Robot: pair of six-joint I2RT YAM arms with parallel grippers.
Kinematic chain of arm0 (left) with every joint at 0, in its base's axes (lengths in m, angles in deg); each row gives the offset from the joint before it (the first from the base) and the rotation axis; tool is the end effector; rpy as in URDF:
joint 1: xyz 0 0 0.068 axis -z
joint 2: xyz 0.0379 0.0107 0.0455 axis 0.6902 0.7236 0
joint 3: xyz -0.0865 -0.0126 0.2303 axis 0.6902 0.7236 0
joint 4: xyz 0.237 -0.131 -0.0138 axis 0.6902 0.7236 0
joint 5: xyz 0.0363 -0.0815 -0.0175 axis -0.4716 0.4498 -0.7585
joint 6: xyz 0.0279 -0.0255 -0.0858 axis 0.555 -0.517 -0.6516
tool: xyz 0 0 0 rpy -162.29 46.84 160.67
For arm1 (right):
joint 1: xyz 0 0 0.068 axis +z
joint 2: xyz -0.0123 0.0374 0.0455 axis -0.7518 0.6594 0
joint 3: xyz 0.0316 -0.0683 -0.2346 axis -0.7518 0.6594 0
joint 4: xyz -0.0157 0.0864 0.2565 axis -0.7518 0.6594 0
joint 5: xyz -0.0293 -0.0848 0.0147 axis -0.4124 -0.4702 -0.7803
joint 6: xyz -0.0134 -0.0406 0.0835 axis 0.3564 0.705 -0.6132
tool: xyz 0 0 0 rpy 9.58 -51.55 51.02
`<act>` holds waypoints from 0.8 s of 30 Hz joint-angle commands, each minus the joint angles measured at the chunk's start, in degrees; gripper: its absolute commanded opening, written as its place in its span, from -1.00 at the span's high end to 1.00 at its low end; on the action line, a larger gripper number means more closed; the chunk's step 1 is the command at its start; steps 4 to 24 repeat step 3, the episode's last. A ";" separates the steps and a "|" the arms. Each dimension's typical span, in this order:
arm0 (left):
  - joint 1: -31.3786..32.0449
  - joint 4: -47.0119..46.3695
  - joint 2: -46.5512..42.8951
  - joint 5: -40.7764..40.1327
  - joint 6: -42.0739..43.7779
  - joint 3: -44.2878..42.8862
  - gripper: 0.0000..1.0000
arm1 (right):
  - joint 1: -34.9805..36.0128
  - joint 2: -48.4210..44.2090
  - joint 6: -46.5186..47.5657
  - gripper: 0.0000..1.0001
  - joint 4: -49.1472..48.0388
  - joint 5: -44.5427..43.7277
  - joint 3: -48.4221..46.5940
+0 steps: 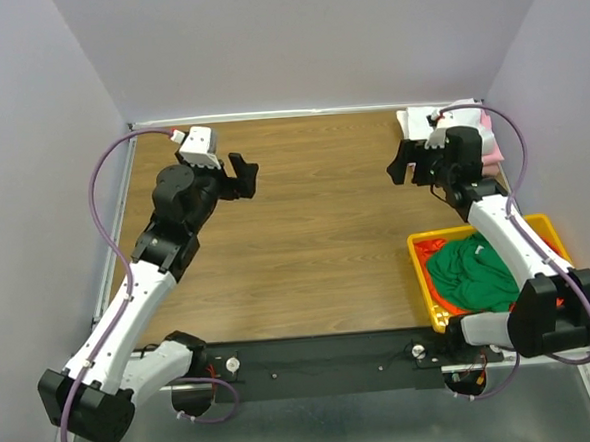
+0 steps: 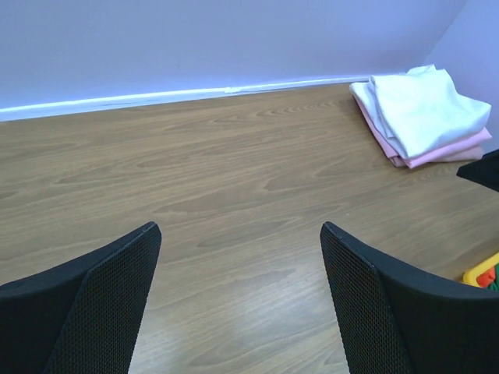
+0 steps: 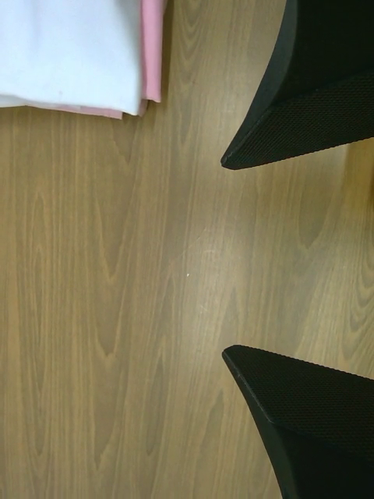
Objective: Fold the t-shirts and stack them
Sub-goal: Reset both grippers
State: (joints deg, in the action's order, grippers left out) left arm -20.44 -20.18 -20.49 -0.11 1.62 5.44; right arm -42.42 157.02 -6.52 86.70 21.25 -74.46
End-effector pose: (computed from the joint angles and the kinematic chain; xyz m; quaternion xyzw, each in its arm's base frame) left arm 0.2791 -0.1187 0.3501 0.0510 0.7381 -0.2149 0.6375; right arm 0.3531 0.0537 0.2466 -0.0322 0.8544 0.1372 0.5002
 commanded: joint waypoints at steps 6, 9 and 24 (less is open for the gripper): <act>-0.44 -1.09 -0.97 -2.98 0.86 0.93 -0.81 | 0.35 -2.34 -1.09 -1.00 -2.88 1.62 1.25; -0.44 -1.09 -0.97 -2.98 0.86 0.93 -0.81 | 0.35 -2.34 -1.09 -1.00 -2.88 1.62 1.25; -0.44 -1.09 -0.97 -2.98 0.86 0.93 -0.81 | 0.35 -2.34 -1.09 -1.00 -2.88 1.62 1.25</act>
